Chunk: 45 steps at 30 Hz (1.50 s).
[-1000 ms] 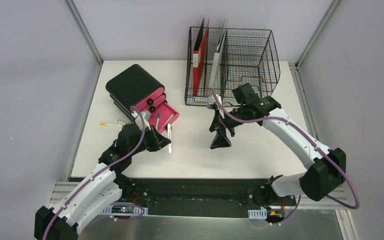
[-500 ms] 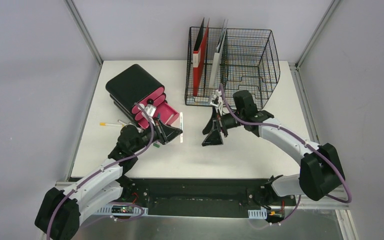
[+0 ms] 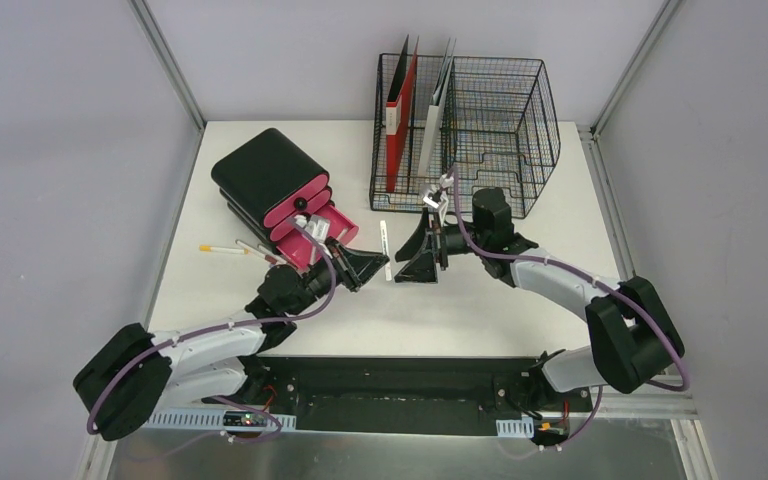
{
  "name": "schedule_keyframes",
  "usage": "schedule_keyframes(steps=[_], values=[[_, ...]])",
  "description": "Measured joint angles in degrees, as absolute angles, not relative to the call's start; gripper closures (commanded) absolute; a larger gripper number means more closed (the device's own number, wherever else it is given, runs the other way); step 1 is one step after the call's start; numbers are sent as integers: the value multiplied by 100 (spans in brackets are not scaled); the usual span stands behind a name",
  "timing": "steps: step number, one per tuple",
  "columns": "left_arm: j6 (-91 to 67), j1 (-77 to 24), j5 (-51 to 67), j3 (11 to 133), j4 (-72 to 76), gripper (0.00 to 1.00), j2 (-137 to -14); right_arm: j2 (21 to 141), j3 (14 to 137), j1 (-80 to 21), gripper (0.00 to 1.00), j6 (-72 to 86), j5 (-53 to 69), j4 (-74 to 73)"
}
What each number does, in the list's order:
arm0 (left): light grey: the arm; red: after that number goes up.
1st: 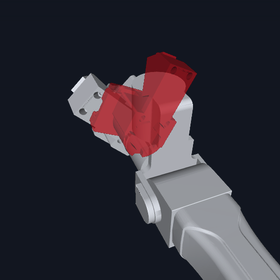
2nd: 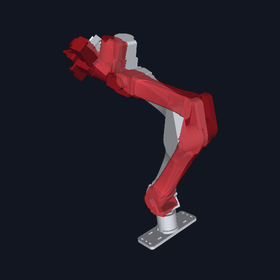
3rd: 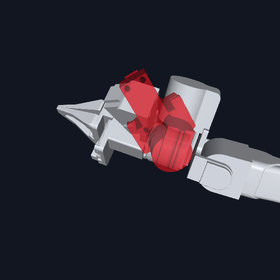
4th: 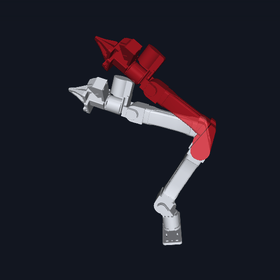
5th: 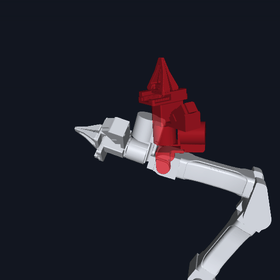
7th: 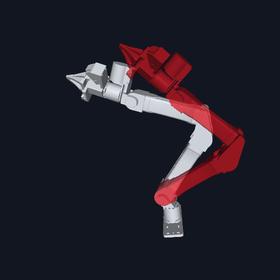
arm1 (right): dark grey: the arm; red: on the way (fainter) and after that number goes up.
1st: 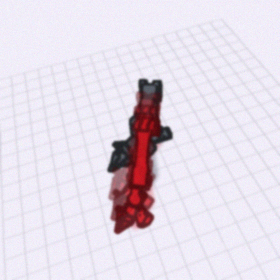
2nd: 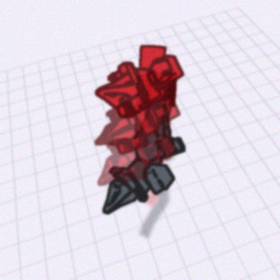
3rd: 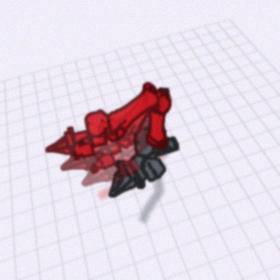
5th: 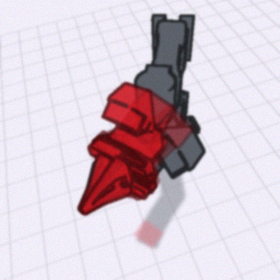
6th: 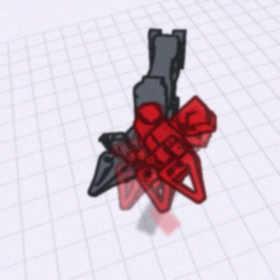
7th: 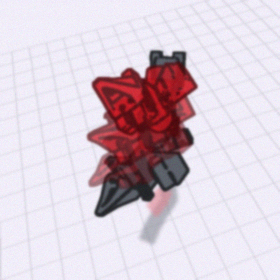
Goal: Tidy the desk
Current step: Place the stationery in the drawer.
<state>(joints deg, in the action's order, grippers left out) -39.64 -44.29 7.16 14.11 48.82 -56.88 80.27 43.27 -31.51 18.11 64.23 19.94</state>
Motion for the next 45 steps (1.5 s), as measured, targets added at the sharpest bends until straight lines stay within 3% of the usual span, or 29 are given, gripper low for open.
schedule_keyframes(steps=[15,19,24,32,33,41,45], values=[[-4160,-4960,-336,1763,6119,100,-7041,8265,4228,-3151,16,2477,6281,2779],[-4189,-5013,-427,1846,6281,100,-7207,8329,4228,-3151,31,2565,6278,2786],[-4246,-5035,-454,1861,6392,100,-7264,8335,4230,-3151,59,2628,6287,2808],[-4296,-5068,-460,1861,6512,99,-7271,8442,4287,-3131,94,2641,6278,2738],[-4298,-5068,-460,1861,6523,95,-7271,8442,4296,-3124,100,2639,6283,2711],[-4211,-5068,-508,1857,6195,39,-6925,8440,4440,-3127,100,2270,6302,2276],[-3931,-5065,-591,1848,5476,26,-6110,8438,4595,-3127,100,1763,6300,1688]])
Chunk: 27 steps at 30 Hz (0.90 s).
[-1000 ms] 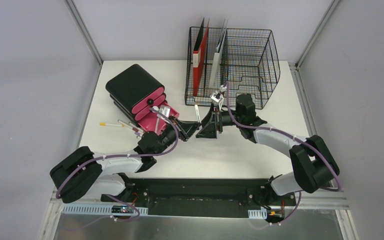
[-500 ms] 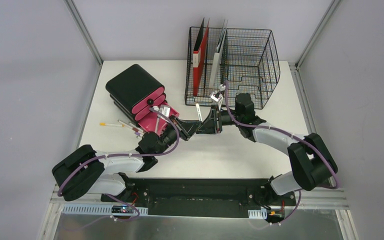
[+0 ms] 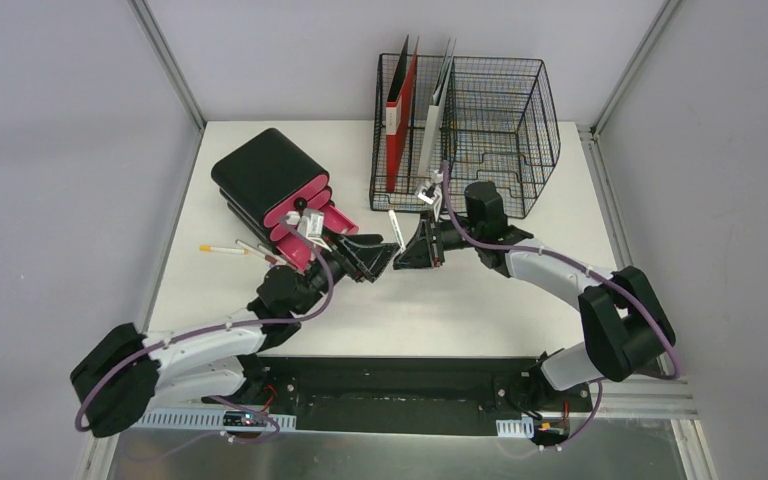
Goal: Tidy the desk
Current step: Place the stationery in the drawer.
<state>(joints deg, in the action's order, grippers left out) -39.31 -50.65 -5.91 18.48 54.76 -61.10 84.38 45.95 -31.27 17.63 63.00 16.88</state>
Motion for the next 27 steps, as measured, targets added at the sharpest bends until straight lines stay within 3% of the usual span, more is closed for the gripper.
schedule_keyframes(steps=[6,12,19,27], values=[[-3181,-5065,-609,1955,3658,18,-4523,8438,5054,-3127,100,646,6331,344],[-2506,-5065,-722,2145,1861,17,-3280,8438,5527,-3127,100,-884,6348,-1253],[-2047,-5065,-921,2235,263,16,-2679,8438,6298,-3142,100,-2786,6173,-3253],[-1850,-5065,-1271,2364,-956,16,-2303,8444,6709,-3317,100,-3948,5461,-4556]])
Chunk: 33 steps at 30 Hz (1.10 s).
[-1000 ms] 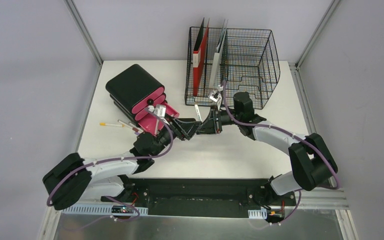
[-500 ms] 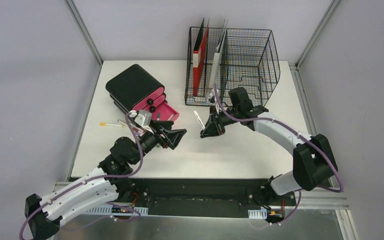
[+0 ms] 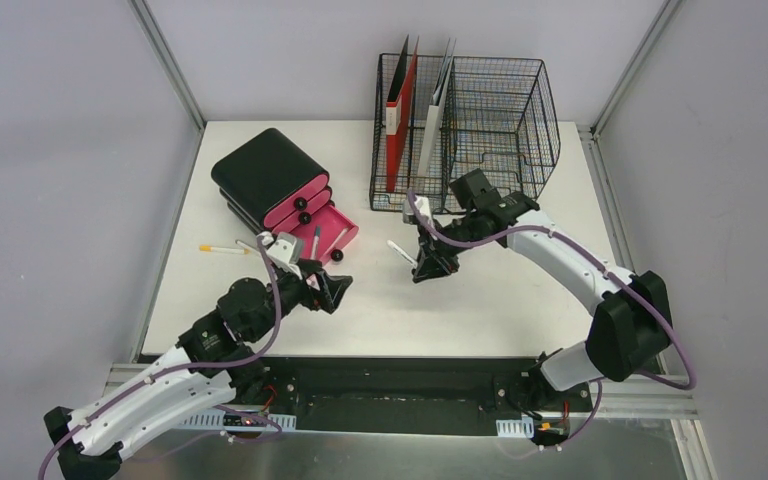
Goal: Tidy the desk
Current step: Place the stationery in the drawer.
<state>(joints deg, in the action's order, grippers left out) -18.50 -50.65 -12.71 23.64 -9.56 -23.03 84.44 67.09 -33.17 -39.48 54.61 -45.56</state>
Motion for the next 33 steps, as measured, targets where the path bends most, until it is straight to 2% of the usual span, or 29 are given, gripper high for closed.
schedule_keyframes(steps=[11,23,33], values=[[-1870,-5065,-2082,2346,-1992,16,-1424,9177,8278,-4012,100,-4952,3944,-5756],[-2018,-5065,-2749,2285,-2714,16,-1004,10182,9819,-4856,100,-5723,2134,-6051],[-2082,-5065,-3076,2233,-3024,18,-701,11183,10471,-5704,100,-6820,121,-6090]])
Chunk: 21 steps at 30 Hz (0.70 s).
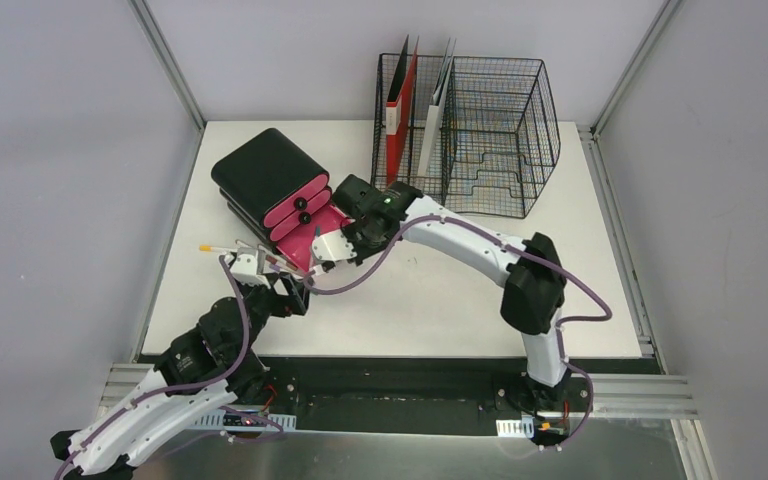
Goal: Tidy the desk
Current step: Place the stationery in the drawer.
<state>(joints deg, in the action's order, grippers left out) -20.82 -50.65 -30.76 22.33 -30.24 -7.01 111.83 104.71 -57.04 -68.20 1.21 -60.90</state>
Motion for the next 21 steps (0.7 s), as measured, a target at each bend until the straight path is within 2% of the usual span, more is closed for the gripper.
schedule_keyframes(steps=[5,15,21], values=[[-2416,-5065,-3544,2233,-3310,18,-408,11830,11054,-5732,100,-7207,-513,-5942],[-3275,-5065,-4624,2235,-3962,17,-329,12390,11205,-5828,100,-7933,-1339,-4875],[-3804,-5065,-5087,2305,-4366,17,-331,12707,11292,-5916,94,-8147,-1492,-4381]])
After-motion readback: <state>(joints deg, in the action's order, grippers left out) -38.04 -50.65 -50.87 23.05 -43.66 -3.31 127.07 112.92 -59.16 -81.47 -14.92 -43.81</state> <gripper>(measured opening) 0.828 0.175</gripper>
